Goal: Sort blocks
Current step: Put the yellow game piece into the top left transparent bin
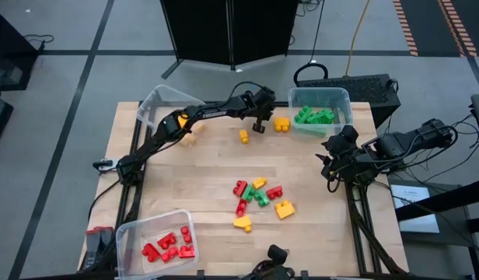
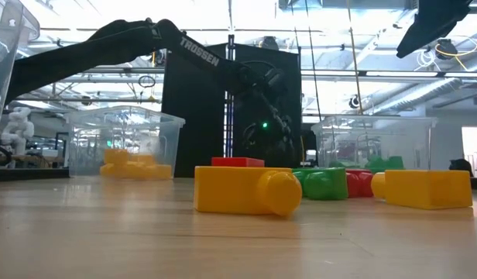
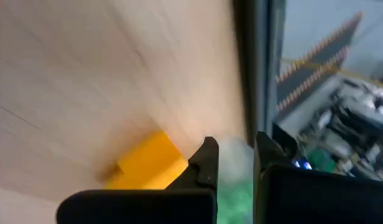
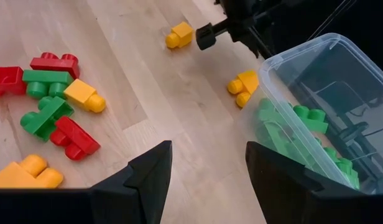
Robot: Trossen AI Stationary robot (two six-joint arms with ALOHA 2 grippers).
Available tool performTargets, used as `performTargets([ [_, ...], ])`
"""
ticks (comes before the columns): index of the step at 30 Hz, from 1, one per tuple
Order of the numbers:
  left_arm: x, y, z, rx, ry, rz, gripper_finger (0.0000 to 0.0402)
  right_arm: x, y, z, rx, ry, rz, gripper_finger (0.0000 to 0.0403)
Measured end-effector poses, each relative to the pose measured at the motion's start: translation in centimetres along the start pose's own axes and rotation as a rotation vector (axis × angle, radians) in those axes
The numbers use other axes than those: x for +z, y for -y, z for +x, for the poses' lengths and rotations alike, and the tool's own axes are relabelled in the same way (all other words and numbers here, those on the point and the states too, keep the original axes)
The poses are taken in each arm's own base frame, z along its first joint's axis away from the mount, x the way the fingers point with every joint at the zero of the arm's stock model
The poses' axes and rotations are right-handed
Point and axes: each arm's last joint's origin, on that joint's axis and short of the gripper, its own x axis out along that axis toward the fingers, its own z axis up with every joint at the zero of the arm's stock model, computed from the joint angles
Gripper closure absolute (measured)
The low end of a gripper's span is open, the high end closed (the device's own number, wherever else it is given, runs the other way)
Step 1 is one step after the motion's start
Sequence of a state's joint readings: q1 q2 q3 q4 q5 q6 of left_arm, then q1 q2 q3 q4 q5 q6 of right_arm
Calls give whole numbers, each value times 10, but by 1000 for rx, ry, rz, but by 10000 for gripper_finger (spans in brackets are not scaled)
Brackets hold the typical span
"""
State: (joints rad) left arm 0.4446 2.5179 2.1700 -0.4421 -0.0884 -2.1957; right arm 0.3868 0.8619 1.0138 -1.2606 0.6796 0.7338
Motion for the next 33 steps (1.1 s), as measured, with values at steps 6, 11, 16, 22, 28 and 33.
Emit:
performTargets([
  [6,3,-2,0,-21,89,-29,401,0,0,0,1,-1,10,202],
  [11,5,-1,0,-48,125,-36,401,0,0,0,0,-1,10,202],
  [16,5,-4,6,-50,115,17,401,0,0,0,0,-1,6,202],
  [22,-5,-22,35,-54,-71,24,401,0,0,0,0,0,2,202],
  [28,-11,-30,39,2,-174,128,401,0,0,0,7,-4,11,202],
  [33,-28,-46,36,136,-374,219,401,0,-2,0,29,-11,19,202],
])
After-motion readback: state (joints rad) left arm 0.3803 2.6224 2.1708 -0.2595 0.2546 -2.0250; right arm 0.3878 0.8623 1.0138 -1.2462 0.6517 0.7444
